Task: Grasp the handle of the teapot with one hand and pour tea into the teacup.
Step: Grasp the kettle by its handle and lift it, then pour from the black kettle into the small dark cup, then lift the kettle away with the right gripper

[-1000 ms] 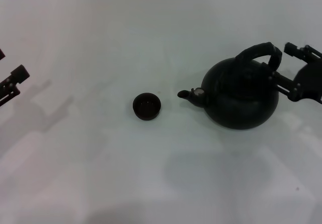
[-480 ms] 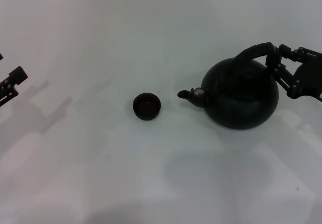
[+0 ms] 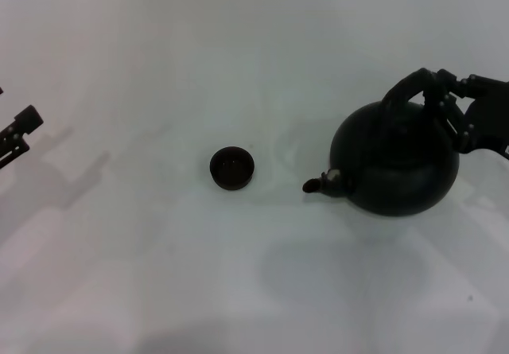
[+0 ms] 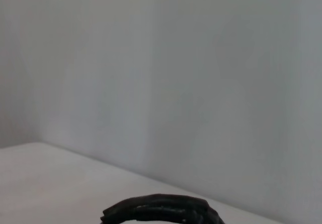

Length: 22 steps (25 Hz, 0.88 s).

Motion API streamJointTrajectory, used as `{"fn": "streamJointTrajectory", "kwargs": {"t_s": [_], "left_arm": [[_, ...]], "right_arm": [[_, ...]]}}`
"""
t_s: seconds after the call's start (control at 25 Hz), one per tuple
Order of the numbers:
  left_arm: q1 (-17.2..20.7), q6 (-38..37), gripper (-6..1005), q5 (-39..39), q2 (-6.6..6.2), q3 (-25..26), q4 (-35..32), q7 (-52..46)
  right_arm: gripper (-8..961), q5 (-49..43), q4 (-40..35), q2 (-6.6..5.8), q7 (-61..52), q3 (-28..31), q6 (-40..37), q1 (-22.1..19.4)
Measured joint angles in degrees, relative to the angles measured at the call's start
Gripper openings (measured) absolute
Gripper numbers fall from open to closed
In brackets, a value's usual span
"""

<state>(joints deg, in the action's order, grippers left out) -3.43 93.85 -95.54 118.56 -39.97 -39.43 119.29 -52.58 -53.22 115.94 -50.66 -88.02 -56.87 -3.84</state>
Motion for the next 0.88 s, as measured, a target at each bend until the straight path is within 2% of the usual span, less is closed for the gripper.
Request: {"fn": "streamJointTrajectory", "kwargs": {"t_s": [0.16,0.32,0.48,0.6,0.88], "left_arm": [[-0.18,-0.15,773,0.03,0.0,1.78,2.23,1.98],[-0.22,-0.3,773,0.12,-0.01,3.51,5.03,4.2],[0.12,-2.55,774,0.73,-0.13,3.68,6.74,4.37],[0.35,-4.42,774,1.22,-0.16,3.68,7.97,4.4],[0.86,-5.52,774,1.42,-0.17,3.67,9.07,4.42]], "right_arm": [[162,3.04,-0.38,0.1,1.27,-1.16,0.31,0.15],[162,8.62,-2.05,0.15,6.31,-4.92,2.75,0.29],[157,13.15,-6.24,0.17,12.92,-10.48,8.82,0.35],[137,14.73,-11.64,0.17,19.39,-15.64,16.39,0.42],[136,14.89,-17.47,0.26,25.26,-20.49,23.45,0.19]]}}
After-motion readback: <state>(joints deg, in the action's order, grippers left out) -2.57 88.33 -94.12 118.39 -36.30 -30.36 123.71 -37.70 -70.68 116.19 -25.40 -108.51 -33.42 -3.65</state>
